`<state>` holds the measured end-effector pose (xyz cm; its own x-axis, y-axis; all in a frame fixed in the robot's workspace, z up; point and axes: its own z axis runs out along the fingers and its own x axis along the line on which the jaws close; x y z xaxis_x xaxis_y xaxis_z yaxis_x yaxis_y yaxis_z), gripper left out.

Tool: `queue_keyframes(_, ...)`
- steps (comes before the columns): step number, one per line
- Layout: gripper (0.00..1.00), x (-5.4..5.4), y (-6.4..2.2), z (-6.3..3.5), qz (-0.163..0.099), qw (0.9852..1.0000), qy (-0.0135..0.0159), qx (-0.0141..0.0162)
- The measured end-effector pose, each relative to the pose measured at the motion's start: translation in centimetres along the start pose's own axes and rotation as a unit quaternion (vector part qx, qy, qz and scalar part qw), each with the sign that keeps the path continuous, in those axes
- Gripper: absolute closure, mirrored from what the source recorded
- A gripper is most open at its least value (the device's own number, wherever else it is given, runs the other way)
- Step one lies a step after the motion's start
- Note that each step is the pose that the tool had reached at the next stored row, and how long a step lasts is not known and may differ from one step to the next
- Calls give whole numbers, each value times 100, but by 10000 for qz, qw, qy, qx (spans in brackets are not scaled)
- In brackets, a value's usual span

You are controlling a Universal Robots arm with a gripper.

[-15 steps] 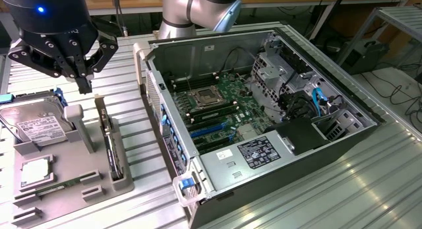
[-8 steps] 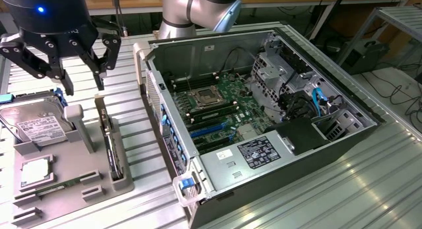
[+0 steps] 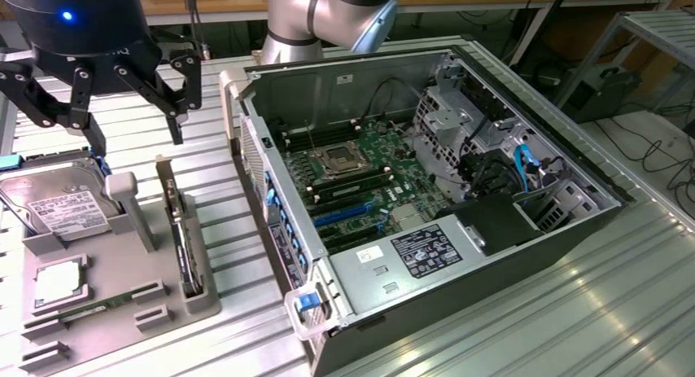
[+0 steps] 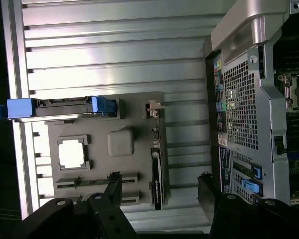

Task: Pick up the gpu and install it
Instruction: 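Pick up the gpu and move the gpu toward the slot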

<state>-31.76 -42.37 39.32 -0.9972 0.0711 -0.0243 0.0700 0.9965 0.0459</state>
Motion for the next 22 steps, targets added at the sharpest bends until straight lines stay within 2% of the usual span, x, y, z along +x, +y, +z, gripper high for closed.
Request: queue_keyframes(22,27,2,-3,39,0,10000,0,0)
